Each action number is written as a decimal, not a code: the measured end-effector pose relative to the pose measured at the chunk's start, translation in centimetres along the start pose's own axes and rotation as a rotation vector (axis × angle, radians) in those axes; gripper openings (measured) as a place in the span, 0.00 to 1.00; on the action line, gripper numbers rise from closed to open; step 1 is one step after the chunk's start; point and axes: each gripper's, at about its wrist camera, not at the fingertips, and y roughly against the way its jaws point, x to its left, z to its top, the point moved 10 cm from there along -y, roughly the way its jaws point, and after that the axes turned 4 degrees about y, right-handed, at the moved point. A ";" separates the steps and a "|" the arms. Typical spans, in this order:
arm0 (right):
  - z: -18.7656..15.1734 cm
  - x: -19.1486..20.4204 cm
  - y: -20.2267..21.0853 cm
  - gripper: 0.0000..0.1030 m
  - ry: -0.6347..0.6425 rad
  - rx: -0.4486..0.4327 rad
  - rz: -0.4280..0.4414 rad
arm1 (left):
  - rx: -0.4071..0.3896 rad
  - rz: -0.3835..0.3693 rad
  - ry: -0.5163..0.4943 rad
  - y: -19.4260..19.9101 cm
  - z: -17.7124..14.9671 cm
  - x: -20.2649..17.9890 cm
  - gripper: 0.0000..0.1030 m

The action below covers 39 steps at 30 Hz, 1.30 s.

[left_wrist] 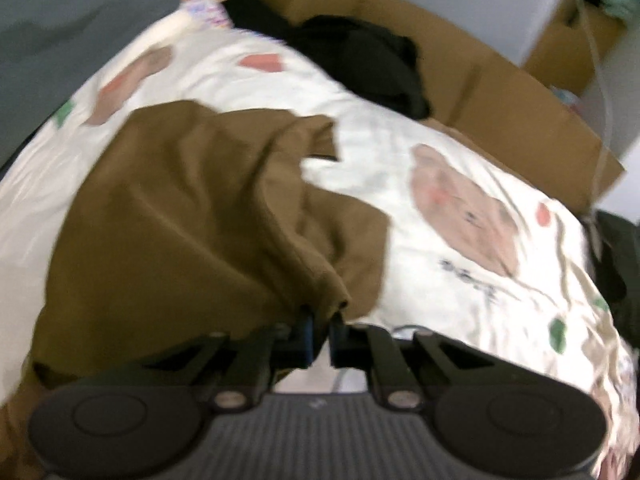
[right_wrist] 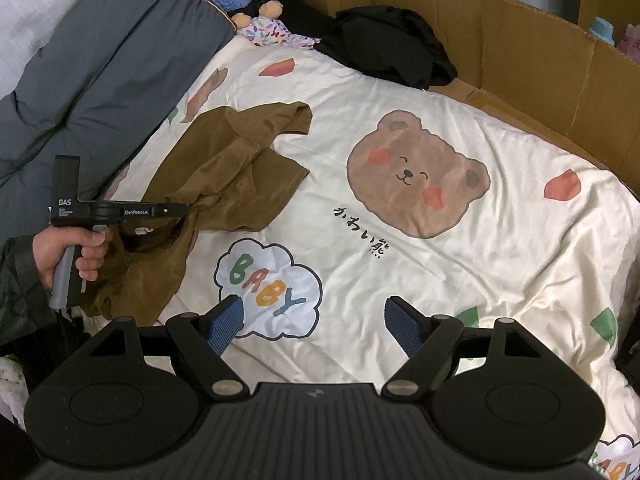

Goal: Fold clothes

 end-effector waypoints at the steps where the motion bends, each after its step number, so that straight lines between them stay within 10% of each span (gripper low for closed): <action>1: 0.0 0.0 -0.1 0.79 0.001 0.002 0.001 | 0.001 -0.001 -0.010 0.0 -0.1 -0.3 0.07; 6: -0.3 0.1 -0.3 0.80 0.007 0.011 0.004 | 0.028 0.060 -0.019 -0.6 -0.6 0.0 0.16; 10: 0.3 0.0 -0.7 0.80 0.010 0.018 0.007 | 0.004 0.086 0.028 -0.5 -0.2 1.0 0.60; 39: 0.1 1.0 -1.8 0.80 0.044 0.043 0.004 | 0.033 0.138 0.224 -3.1 0.8 2.2 0.59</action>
